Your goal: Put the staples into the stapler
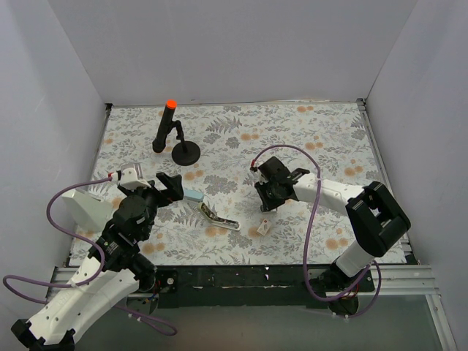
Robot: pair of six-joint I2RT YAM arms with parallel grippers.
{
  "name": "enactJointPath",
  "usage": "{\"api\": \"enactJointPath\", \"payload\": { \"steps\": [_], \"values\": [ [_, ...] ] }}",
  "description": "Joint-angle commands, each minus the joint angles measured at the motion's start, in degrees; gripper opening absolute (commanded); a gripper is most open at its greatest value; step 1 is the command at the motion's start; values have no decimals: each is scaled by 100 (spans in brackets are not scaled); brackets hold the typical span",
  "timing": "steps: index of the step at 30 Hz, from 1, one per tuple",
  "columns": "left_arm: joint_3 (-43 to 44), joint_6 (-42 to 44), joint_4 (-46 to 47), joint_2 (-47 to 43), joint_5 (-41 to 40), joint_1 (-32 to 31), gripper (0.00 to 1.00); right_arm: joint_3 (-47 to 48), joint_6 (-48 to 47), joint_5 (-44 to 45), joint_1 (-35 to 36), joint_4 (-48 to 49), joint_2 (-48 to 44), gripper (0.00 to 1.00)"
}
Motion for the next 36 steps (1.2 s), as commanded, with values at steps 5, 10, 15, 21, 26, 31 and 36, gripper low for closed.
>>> {"api": "enactJointPath", "payload": {
  "steps": [5, 10, 15, 21, 26, 31, 36],
  "values": [
    [-21, 11, 55, -12, 131, 80, 98, 238, -147, 773, -41, -400, -10, 28],
    [-30, 2, 55, -30, 157, 106, 98, 203, -165, 712, -58, -338, 104, 28],
    [-30, 2, 55, -38, 175, 115, 98, 80, -86, 422, -111, -128, 192, 30],
    [-39, 2, 73, -56, 201, 124, 98, -78, -77, 236, -269, -4, 228, 31],
    [-39, -7, 64, -56, 219, 141, 98, -105, -129, 280, -392, -66, 245, 26],
    [-39, -7, 73, -65, 245, 159, 98, -52, -208, 351, -410, -154, 298, 17],
    [-39, -16, 91, -38, 280, 194, 98, -26, -252, 307, -410, -180, 114, 8]
  ]
}}
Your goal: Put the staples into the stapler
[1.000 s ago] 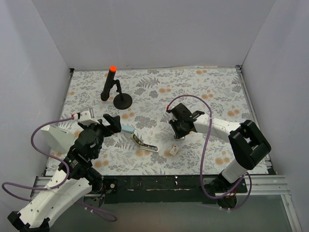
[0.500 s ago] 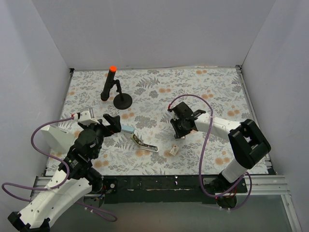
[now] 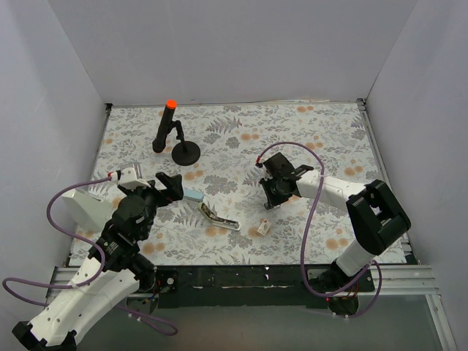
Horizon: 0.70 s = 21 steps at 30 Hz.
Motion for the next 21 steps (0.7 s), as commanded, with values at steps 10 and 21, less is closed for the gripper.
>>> {"api": "enactJointPath", "payload": {
  "steps": [10, 21],
  "values": [
    [-43, 19, 112, -5, 172, 166, 98, 260, -345, 1017, -45, -558, -253, 9],
    [-52, 11, 130, 30, 312, 272, 98, 339, -275, 191, -62, -277, -482, 37]
  ]
}}
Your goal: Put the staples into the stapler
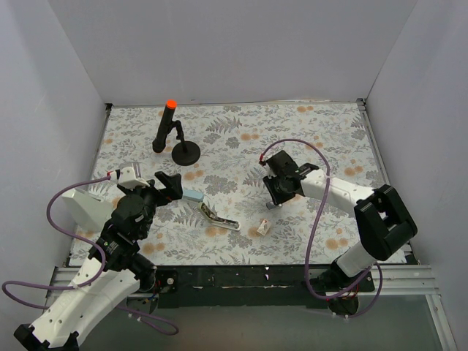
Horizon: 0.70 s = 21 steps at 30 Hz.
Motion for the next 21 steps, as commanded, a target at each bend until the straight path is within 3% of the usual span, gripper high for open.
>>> {"api": "enactJointPath", "payload": {
  "steps": [1, 21],
  "values": [
    [-39, 19, 124, 14, 122, 66, 98, 313, 16, -360, -30, 127, -154, 37],
    [-65, 11, 133, -12, 210, 128, 98, 67, 25, -659, -100, 382, 488, 35]
  ]
}}
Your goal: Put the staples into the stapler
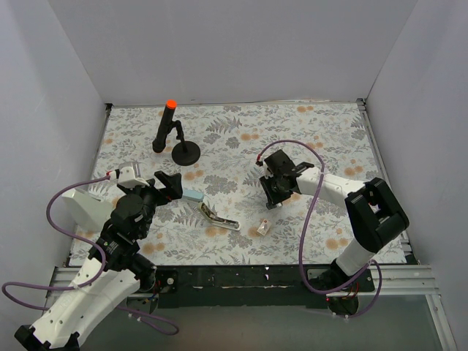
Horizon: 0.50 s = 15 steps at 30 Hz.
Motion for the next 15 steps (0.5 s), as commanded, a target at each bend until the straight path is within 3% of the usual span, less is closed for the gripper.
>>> {"api": "enactJointPath", "payload": {
  "steps": [1, 13, 15],
  "values": [
    [-63, 10, 67, -10, 101, 53, 98, -40, -12, -86, -19, 107, 112, 35],
    [-63, 2, 76, 8, 154, 97, 98, -198, -65, -649, -81, 89, 402, 33],
    [-63, 2, 76, -1, 162, 97, 98, -180, -91, -605, -81, 72, 332, 28]
  ]
}}
